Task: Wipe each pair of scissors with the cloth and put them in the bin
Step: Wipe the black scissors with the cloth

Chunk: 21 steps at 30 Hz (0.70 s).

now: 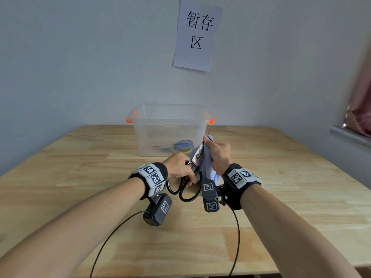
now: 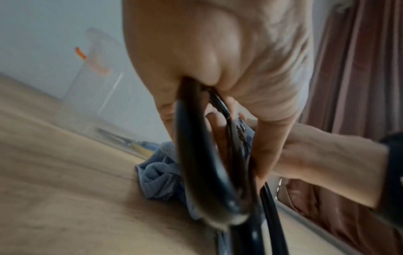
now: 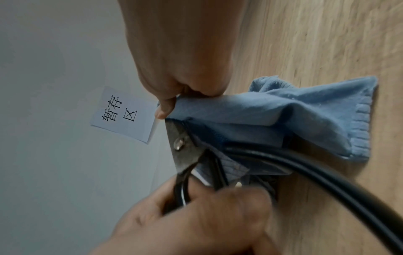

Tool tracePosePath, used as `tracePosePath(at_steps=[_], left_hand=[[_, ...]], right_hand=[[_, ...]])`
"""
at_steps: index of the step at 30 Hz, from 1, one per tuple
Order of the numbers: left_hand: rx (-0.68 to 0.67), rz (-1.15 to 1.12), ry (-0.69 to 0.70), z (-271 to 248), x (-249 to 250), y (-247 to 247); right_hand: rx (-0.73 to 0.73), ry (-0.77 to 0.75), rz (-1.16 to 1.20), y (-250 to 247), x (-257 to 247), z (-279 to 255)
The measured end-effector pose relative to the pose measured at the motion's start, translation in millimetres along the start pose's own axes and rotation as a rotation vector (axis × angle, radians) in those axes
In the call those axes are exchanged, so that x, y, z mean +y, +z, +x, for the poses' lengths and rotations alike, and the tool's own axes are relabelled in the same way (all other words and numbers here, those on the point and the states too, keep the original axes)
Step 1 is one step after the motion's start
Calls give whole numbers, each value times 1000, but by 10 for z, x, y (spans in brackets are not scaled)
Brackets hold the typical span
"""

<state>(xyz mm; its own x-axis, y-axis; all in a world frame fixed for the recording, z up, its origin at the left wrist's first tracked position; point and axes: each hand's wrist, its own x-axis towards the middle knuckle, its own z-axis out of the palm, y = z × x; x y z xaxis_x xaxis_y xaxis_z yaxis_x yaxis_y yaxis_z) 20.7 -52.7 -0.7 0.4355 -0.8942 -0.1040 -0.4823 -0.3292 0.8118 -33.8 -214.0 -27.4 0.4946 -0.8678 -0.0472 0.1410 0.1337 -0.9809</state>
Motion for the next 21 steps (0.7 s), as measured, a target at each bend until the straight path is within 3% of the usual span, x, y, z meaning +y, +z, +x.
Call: tracePosePath(at_steps=[4, 9, 18, 21], left_hand=[[-21, -27, -35, -40, -60, -63], [31, -97, -50, -48, -92, -123], [27, -62, -30, 0, -54, -42], [37, -25, -23, 16, -25, -17]], right_hand=[[-12, -31, -20, -114, -121, 26], [-136, -22, -286, -182, -116, 26], [-222, 204, -553, -322, -191, -163], [-290, 240, -841, -444, -208, -197]])
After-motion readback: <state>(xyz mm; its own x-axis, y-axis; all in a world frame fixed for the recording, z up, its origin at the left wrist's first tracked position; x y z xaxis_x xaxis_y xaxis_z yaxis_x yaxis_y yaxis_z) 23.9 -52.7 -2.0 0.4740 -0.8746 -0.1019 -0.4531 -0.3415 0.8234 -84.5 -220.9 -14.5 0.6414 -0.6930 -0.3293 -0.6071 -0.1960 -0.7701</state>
